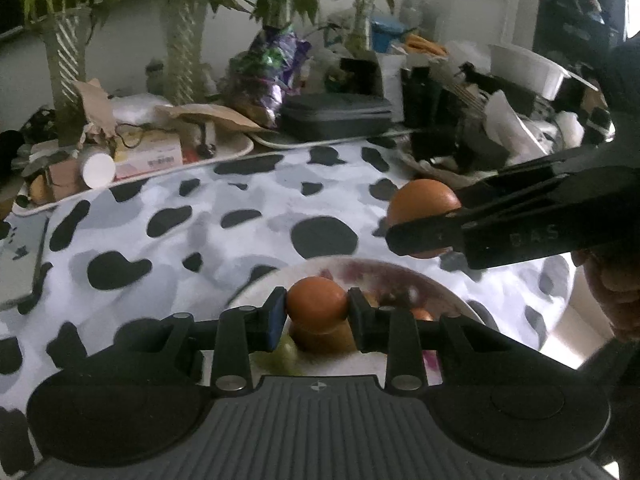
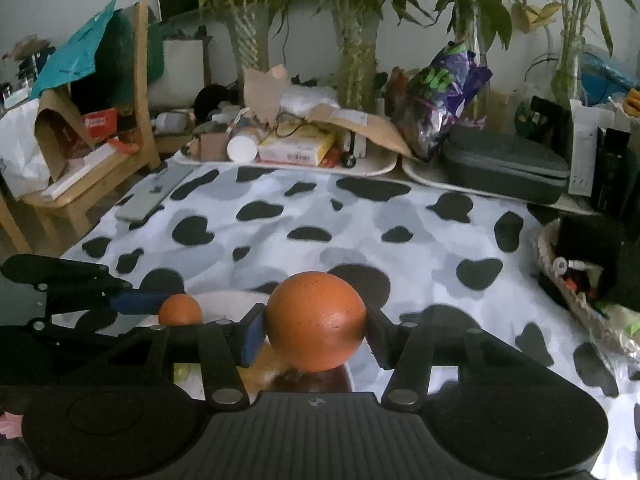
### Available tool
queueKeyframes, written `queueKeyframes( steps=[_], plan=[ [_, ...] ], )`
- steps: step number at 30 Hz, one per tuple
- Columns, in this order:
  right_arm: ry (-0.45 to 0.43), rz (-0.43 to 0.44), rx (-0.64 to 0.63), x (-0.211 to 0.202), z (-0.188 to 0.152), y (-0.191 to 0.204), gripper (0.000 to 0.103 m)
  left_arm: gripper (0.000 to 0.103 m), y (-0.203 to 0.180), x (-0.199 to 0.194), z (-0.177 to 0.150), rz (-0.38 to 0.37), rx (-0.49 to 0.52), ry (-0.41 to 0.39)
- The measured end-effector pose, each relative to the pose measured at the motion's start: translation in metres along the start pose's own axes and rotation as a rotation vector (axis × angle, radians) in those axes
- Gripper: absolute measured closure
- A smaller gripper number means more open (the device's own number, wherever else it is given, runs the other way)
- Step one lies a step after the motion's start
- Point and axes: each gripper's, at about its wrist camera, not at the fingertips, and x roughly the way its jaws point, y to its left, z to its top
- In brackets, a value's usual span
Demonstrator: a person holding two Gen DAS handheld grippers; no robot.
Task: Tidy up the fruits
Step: 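Carry the tangerine and the large orange over the white plate, then lower both fruits onto the plate and open both grippers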
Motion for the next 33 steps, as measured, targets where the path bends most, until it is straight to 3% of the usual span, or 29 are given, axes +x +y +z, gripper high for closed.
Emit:
queueKeyframes(
  steps=[10, 17, 19, 21, 22, 33],
  plan=[
    [0.067, 0.006, 0.013, -0.009, -0.019, 0.006, 0.048, 0.071, -0.021, -0.002, -0.016, -0.033, 0.046, 0.058],
    [0.127, 0.013, 0.043, -0.011, -0.032, 0.008, 0.048, 0.071, -0.031, 0.004, -0.022, -0.007, 0.114, 0.086],
    [0.14, 0.009, 0.045, -0.011, -0.035, 0.009, 0.048, 0.064, -0.032, 0.006, -0.023, -0.004, 0.124, 0.087],
    [0.147, 0.004, 0.051, -0.013, -0.038, 0.01, 0.048, 0.042, -0.032, 0.007, -0.022, -0.009, 0.116, 0.094],
    [0.149, 0.004, 0.055, -0.014, -0.039, 0.01, 0.048, 0.039, -0.032, 0.007, -0.022, -0.004, 0.111, 0.096],
    [0.164, 0.011, 0.077, -0.021, -0.05, 0.014, 0.048, 0.037, -0.018, -0.019, -0.019, 0.037, 0.034, 0.034]
  ],
)
